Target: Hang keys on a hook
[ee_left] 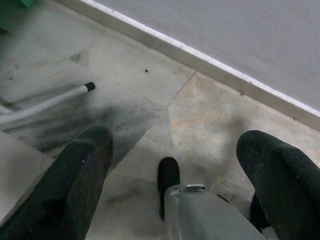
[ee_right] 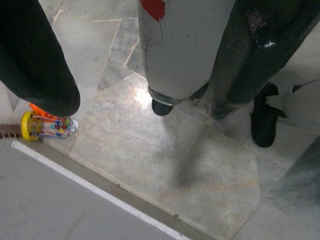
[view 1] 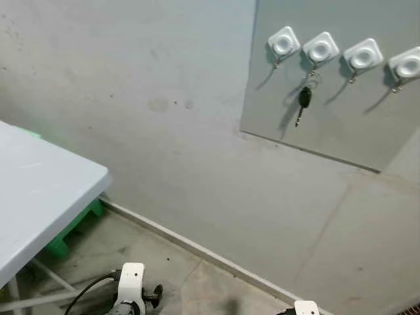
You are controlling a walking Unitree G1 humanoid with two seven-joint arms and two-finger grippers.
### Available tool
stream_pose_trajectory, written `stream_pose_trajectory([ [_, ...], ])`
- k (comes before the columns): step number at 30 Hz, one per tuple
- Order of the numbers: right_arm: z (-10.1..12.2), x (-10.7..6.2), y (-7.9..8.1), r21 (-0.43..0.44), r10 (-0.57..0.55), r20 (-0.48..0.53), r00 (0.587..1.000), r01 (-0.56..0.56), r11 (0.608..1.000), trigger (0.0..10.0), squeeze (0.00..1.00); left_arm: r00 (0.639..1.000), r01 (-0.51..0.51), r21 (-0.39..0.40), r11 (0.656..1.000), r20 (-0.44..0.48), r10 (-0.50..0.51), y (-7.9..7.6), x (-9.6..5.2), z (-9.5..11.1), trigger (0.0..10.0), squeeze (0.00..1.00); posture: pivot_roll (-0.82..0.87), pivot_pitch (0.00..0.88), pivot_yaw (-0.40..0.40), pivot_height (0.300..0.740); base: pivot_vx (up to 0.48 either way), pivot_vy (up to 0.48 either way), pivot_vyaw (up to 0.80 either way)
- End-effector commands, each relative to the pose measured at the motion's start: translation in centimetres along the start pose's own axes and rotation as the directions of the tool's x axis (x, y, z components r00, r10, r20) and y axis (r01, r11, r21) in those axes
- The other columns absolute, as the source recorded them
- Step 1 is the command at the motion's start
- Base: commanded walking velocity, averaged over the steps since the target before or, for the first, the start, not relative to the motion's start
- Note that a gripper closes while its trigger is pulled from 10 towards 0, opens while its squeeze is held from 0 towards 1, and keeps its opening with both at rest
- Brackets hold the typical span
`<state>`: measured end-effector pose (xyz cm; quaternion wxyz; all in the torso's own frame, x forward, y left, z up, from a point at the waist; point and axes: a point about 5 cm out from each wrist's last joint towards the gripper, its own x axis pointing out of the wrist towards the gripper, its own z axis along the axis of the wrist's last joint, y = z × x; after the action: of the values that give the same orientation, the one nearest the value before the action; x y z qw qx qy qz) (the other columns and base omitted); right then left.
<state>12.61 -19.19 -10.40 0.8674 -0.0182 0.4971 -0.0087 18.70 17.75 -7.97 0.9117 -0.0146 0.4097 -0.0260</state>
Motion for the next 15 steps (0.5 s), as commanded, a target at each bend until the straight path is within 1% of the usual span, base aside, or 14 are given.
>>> stream_pose_trajectory([
  [1,-0.76,-0.11,0.33,0.001,0.004,-0.033,0.999,-0.004,1.000,10.0,0.00,1.000,-0.017,-0.002,1.000,-0.009,0.017,0.49,-0.10,-0.16,10.0,0.00,-0.02,0.000,0.027,0.740,0.000,0.472,0.80],
  [2,-0.80,-0.12,0.29,0.004,0.003,-0.034,0.999,-0.003,1.000,10.0,0.00,1.000,-0.016,0.025,1.000,-0.008,0.016,0.48,-0.10,-0.14,10.0,0.00,-0.02,0.000,0.027,0.740,0.000,0.000,0.80],
  [3,-0.82,-0.13,0.28,0.003,0.003,-0.035,0.999,-0.003,1.000,10.0,0.00,1.000,-0.015,0.027,1.000,-0.009,0.016,0.48,-0.11,-0.15,10.0,0.00,-0.02,0.000,0.028,0.740,0.000,0.000,0.80],
  [15,-1.42,-0.27,0.29,0.000,0.001,-0.054,0.999,-0.001,1.000,10.0,0.00,1.000,-0.020,0.018,1.000,-0.009,0.020,0.59,-0.09,-0.07,10.0,0.00,-0.02,0.000,0.031,0.740,0.000,0.000,0.80],
])
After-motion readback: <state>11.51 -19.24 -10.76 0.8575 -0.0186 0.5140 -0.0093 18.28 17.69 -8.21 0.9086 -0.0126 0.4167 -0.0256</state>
